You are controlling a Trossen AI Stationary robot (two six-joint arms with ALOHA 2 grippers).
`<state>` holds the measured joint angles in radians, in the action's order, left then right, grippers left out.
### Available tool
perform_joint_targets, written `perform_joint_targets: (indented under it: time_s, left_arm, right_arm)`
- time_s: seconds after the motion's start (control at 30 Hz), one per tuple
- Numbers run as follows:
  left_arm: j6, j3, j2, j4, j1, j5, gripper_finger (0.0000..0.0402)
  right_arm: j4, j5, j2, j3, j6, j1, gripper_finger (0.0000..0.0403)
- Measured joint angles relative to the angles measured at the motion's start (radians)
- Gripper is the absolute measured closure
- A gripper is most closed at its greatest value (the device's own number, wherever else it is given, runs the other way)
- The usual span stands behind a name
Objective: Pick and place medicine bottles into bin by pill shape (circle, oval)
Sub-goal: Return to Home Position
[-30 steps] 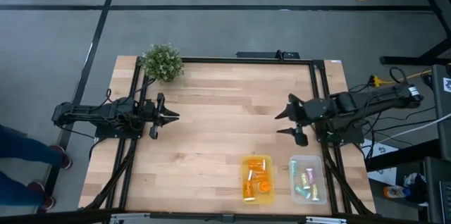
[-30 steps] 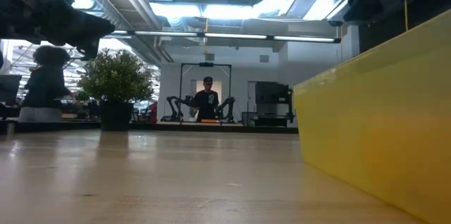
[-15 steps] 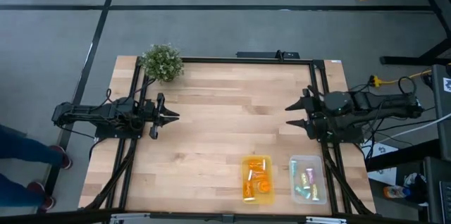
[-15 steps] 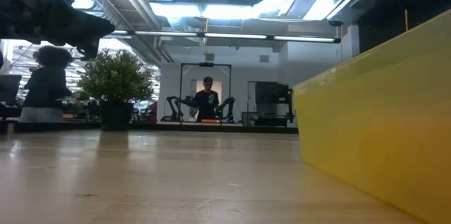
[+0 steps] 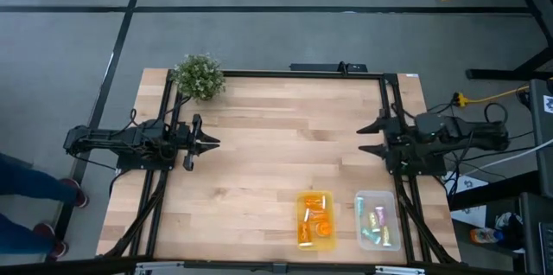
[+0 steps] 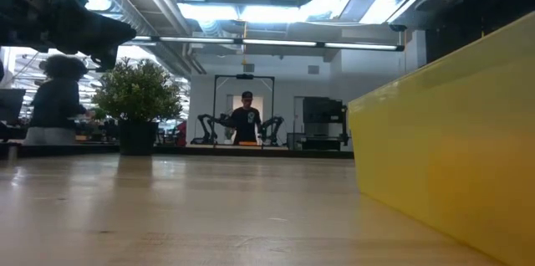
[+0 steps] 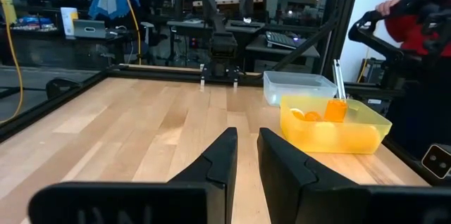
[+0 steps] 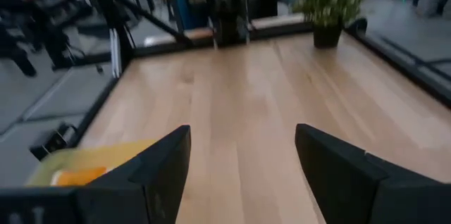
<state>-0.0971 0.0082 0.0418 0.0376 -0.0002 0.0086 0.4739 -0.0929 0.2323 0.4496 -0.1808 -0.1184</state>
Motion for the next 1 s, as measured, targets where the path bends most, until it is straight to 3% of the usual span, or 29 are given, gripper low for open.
perform_joint_targets:
  time_s: [0.23,0.43,1.0]
  left_arm:
    - [0.0,0.0,0.0,0.0,0.0,0.0,0.0351]
    - [0.0,0.0,0.0,0.0,0.0,0.0,0.0351]
    - [0.0,0.0,0.0,0.0,0.0,0.0,0.0351]
  right_arm:
    - [0.001,0.0,-0.133,0.0,-0.001,0.0,0.0146]
    - [0.0,-0.001,-0.15,-0.002,-0.002,0.0,0.0146]
    - [-0.067,-0.001,-0.233,-0.259,0.003,0.0,0.0146]
